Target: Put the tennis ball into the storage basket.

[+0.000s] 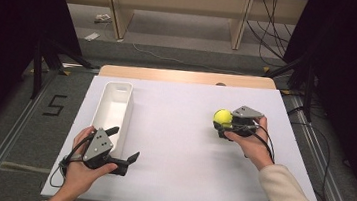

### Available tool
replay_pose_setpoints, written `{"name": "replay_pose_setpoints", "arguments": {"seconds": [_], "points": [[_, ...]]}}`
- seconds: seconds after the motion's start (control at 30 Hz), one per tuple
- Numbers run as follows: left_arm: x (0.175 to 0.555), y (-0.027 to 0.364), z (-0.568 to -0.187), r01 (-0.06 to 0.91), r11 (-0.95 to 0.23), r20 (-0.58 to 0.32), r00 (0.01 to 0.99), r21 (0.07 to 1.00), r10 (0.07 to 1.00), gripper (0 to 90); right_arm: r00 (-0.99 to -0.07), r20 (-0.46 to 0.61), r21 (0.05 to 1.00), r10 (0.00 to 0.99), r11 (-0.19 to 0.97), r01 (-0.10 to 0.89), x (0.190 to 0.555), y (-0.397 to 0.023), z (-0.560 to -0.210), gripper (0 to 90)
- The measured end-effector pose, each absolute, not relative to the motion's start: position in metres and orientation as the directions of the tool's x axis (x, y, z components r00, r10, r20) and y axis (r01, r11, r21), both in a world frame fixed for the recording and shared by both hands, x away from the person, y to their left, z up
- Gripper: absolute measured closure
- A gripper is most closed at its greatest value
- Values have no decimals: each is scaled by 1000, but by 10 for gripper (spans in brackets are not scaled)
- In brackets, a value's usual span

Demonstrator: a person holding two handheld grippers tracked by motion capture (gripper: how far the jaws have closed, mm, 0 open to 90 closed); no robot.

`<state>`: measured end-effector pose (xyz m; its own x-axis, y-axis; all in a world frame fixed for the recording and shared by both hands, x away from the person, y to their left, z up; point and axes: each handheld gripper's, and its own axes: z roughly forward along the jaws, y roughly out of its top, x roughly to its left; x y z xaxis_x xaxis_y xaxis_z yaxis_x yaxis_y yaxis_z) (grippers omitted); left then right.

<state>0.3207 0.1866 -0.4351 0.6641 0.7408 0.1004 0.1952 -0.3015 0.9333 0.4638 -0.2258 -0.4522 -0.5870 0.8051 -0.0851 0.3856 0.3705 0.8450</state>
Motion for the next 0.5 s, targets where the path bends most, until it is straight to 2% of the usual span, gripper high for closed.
{"name": "replay_pose_setpoints", "arguments": {"seconds": [0.5], "points": [[321,186,-435,195,-301,100,664,933,741,0,-584,-79,856,808,355,375,462,-224,-446,263]]}}
